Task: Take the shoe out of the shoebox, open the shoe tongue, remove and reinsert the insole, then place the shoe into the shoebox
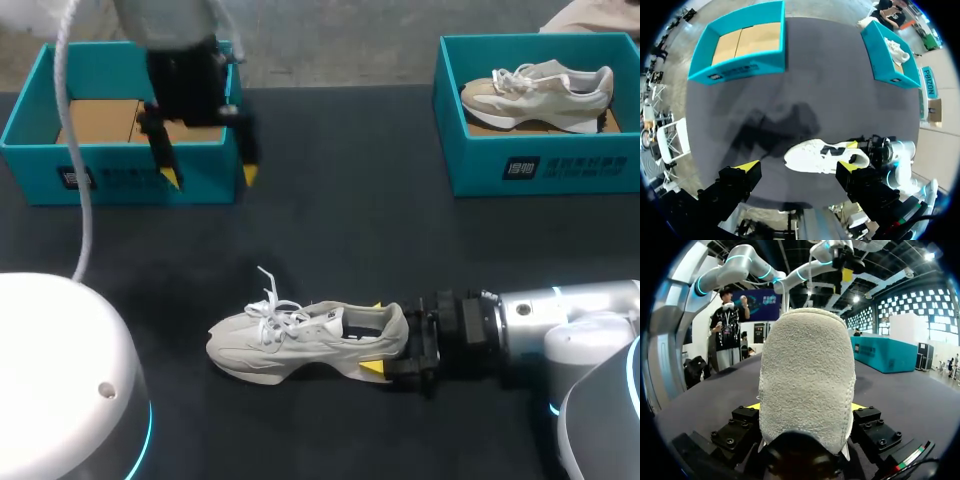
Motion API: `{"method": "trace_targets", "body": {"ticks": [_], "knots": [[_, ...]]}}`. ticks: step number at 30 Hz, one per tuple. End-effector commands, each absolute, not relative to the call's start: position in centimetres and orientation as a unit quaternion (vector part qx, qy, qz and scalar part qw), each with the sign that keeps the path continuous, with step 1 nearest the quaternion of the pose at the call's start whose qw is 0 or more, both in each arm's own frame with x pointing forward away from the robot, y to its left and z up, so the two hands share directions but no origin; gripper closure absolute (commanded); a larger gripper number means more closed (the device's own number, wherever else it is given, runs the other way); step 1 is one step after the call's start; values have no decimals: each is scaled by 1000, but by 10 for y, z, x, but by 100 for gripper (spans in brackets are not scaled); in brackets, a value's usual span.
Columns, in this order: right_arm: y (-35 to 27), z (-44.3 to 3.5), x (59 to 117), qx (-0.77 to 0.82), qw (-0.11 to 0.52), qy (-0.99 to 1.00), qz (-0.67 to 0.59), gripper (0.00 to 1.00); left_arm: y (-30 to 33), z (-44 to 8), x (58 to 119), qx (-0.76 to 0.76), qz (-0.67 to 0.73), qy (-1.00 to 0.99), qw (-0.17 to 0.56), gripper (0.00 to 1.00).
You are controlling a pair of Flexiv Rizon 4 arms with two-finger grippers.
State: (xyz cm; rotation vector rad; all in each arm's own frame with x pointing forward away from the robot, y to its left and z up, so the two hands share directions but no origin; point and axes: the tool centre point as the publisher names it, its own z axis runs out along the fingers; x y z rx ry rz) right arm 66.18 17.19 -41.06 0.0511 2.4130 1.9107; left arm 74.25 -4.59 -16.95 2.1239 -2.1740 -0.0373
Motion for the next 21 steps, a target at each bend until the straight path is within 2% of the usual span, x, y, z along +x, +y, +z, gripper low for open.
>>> {"method": "trace_targets", "body": {"ticks": [1, 15, 21], "knots": [[172, -409, 661, 16, 30, 786, 618, 100, -60, -180, 707, 702, 16, -712, 14, 0], [172, -409, 661, 16, 30, 786, 618, 100, -114, -211, 675, 688, -18, -724, 42, 0], [172, -409, 661, 16, 30, 786, 618, 100, -114, -211, 675, 688, -18, -724, 42, 0]]}}
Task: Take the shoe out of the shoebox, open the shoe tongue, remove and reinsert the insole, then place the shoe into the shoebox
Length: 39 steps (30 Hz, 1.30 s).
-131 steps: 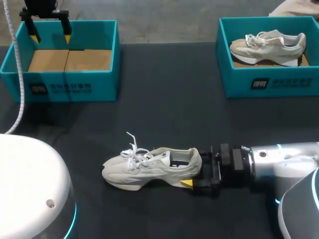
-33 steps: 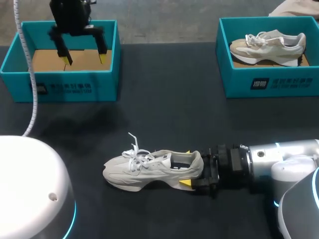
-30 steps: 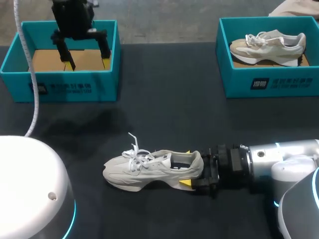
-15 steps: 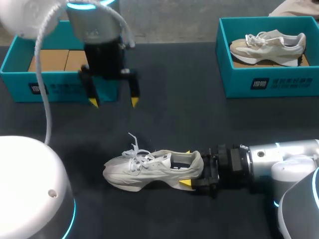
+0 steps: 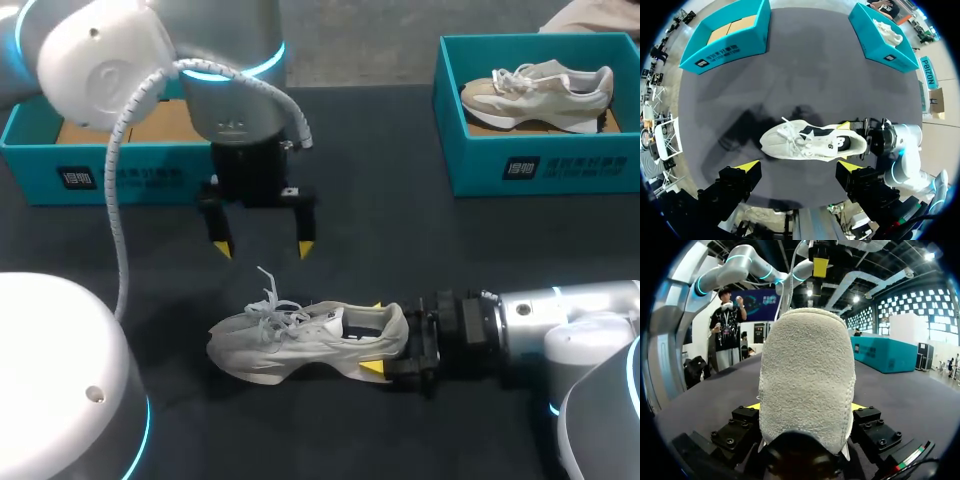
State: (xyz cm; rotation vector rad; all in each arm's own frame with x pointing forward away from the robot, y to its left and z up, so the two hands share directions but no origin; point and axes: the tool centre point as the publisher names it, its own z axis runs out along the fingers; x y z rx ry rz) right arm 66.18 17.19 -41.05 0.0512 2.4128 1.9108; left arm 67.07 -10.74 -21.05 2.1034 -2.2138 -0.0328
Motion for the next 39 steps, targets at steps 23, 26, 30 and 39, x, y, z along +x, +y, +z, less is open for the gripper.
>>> {"method": "trace_targets", "body": {"ticks": [23, 26, 30, 39], "knots": [[172, -409, 661, 16, 30, 786, 618, 100, -168, -261, 661, 666, -116, -736, 42, 0], [172, -409, 661, 16, 30, 786, 618, 100, -175, -267, 655, 659, -127, -741, 34, 0], [172, -409, 661, 16, 30, 786, 618, 100, -181, -277, 651, 647, -145, -748, 29, 0], [172, -409, 661, 16, 30, 786, 618, 100, -188, -300, 646, 640, -183, -746, 14, 0]]}}
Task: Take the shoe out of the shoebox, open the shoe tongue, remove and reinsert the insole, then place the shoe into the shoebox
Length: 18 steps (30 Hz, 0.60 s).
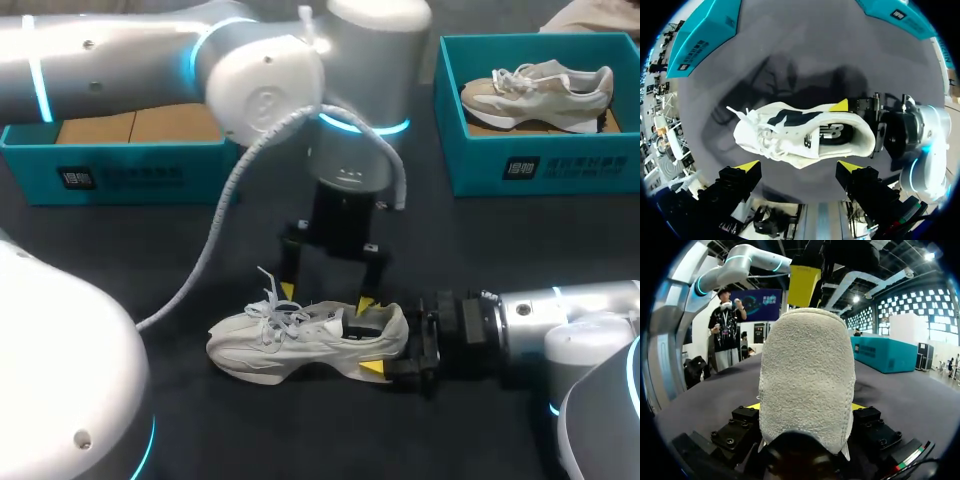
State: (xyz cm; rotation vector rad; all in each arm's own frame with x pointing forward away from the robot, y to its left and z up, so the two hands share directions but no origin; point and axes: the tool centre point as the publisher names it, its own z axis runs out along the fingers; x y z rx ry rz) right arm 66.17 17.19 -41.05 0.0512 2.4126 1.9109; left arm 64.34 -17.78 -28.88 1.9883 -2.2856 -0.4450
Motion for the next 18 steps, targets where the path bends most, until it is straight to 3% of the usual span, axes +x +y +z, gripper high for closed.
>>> {"method": "trace_targets", "body": {"ticks": [1, 18], "knots": [[172, -409, 661, 16, 30, 786, 618, 100, -188, -302, 646, 641, -185, -745, 11, 0], [172, -409, 661, 16, 30, 786, 618, 100, -182, -329, 647, 645, -215, -733, -16, 0]]}}
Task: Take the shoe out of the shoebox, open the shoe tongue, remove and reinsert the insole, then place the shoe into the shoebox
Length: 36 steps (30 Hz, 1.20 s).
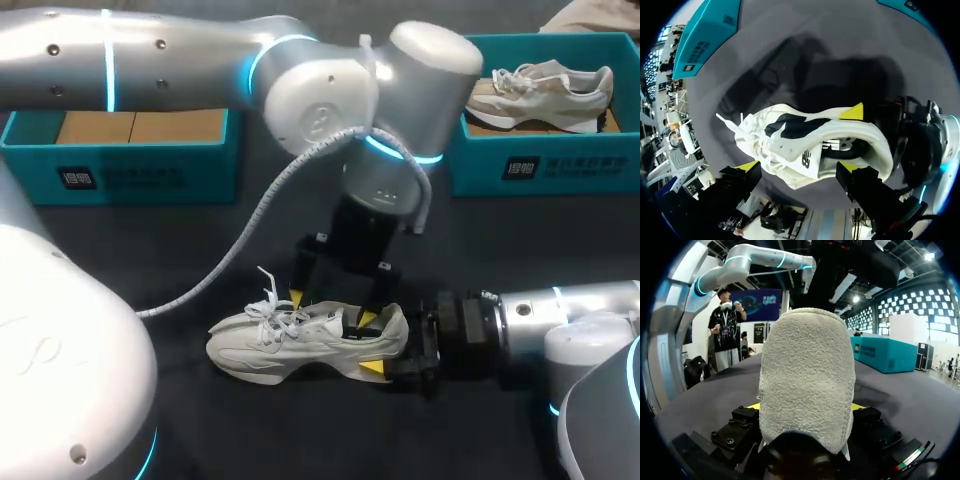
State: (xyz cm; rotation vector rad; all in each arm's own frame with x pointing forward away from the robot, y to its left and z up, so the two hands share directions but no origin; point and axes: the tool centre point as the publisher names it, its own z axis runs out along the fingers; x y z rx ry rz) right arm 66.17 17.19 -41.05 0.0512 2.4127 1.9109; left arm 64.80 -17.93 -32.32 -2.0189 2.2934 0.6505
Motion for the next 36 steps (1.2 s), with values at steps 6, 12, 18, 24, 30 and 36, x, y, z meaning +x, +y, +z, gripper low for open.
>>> {"method": "trace_targets", "body": {"ticks": [6, 12, 18, 24, 30, 36], "knots": [[172, -409, 661, 16, 30, 786, 618, 100, -175, -330, 643, -650, 215, 728, 34, 0], [172, -409, 661, 16, 30, 786, 618, 100, -172, -334, 645, -663, 212, 717, 42, 0], [172, -409, 661, 16, 30, 786, 618, 100, -167, -336, 646, -670, 214, 709, 46, 0], [172, -409, 661, 16, 30, 786, 618, 100, -159, -336, 651, -682, 218, 696, 51, 0], [172, -409, 661, 16, 30, 786, 618, 100, -152, -335, 651, -687, 217, 692, 49, 0], [172, -409, 661, 16, 30, 786, 618, 100, -145, -332, 650, -689, 212, 692, 42, 6]]}}
